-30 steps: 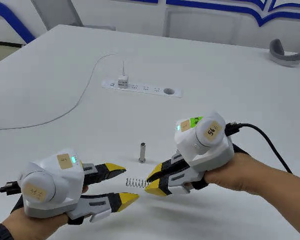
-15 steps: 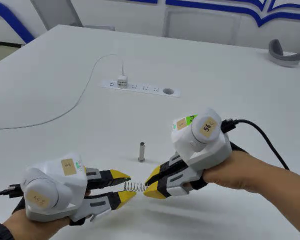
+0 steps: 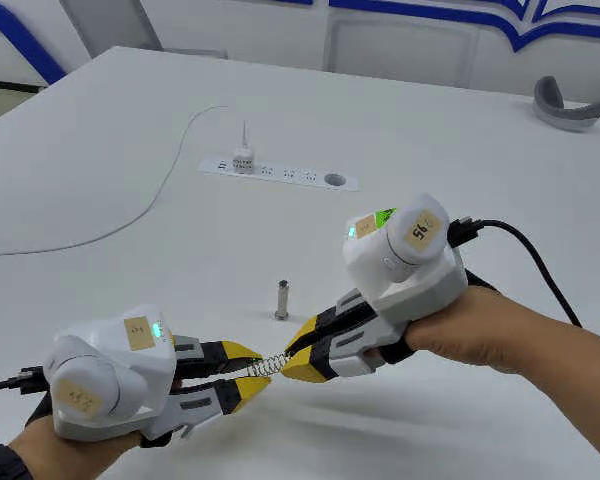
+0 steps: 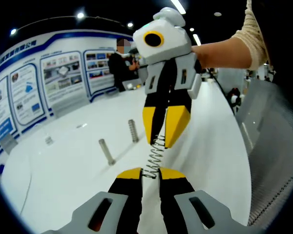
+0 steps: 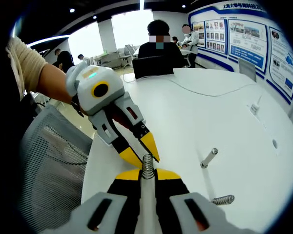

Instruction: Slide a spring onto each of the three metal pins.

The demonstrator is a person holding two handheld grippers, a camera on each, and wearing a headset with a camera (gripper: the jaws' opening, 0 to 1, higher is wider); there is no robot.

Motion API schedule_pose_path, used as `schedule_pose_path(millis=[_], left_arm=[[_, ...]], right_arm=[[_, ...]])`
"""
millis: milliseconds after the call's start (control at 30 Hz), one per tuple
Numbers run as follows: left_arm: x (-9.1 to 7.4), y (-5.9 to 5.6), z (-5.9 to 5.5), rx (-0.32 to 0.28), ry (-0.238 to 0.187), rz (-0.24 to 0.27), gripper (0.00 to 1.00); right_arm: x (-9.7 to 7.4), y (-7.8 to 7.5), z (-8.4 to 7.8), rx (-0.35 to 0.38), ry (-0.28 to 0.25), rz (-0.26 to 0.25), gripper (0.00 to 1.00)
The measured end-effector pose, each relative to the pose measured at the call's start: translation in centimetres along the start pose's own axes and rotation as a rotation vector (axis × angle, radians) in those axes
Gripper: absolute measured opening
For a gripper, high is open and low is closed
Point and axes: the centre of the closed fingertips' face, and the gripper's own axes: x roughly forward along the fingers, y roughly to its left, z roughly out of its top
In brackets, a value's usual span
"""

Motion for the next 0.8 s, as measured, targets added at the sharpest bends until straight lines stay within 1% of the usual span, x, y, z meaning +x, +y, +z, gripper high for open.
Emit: schedule_pose_path(millis=[300,633,800], left_arm=[[0.2,-0.3,0.2,-0.020,-0.010,-0.009,0.11],[0.3,-0.2,0.7,-0.090,-0.037,-0.005,0.11],[0.4,-0.2,1.2,-0.132,-0.057,-0.009,0.11]], right_arm=[[-0.1,0.1,1.4,-0.007,-0.040,-0.007,0.12],[0.0,0.1,2.7,-0.025,-0.082,-0.026,0.12],[0.2,0.1,3.4,-0.035,-0.110,-0.036,0.12]])
